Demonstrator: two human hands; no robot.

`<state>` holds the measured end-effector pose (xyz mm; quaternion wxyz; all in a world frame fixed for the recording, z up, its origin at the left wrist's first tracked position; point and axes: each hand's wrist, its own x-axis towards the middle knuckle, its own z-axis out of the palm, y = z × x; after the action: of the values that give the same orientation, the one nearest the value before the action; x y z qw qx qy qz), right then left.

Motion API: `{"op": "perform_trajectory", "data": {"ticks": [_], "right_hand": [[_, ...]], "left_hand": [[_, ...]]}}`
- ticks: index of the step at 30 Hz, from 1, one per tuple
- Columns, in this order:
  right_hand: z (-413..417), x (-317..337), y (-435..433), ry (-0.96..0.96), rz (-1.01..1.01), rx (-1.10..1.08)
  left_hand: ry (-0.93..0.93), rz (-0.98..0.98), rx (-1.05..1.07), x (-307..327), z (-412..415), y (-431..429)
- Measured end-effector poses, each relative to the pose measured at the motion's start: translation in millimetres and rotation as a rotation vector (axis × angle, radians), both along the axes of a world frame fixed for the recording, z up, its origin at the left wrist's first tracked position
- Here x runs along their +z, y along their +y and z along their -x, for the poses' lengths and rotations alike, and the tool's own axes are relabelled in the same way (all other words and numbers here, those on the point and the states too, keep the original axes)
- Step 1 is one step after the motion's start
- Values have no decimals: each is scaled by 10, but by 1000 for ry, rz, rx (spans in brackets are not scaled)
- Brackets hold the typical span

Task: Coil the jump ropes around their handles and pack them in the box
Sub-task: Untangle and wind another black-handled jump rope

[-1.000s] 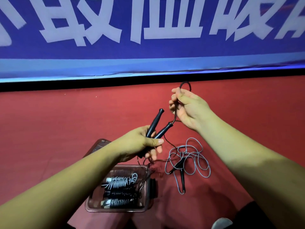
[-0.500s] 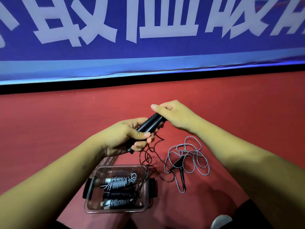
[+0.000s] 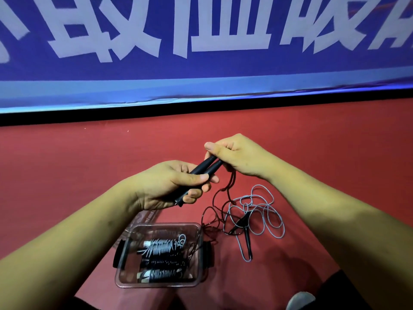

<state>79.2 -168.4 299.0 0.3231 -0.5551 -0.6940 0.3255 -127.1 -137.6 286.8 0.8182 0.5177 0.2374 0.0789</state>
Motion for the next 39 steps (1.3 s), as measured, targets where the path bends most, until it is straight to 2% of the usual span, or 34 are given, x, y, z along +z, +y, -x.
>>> {"op": "perform_trajectory", "data": {"ticks": [8, 10, 12, 14, 19, 23, 29, 35, 39], "right_hand": [[-48, 92, -8, 16, -45, 7], [-61, 74, -1, 121, -36, -30], [-75, 52, 26, 320, -8, -74], [-88, 26, 55, 413, -2, -88], [15, -124, 34, 409, 85, -84], [262, -219, -19, 446, 242, -43], [547, -219, -173, 382, 363, 13], [740, -221, -229, 394, 383, -33], [875, -211, -251, 346, 418, -94]], "left_hand": [[104, -19, -19, 81, 20, -39], [90, -56, 13, 80, -9, -38], [83, -91, 93, 91, -28, -30], [50, -102, 195, 116, -35, -16], [-108, -88, 510, 103, -54, 107], [-85, -65, 778, 69, -45, 176], [-171, -9, 921, 51, -22, 268], [-301, 50, 956, 29, -126, 185], [-285, 175, 895, 44, -150, 163]]}}
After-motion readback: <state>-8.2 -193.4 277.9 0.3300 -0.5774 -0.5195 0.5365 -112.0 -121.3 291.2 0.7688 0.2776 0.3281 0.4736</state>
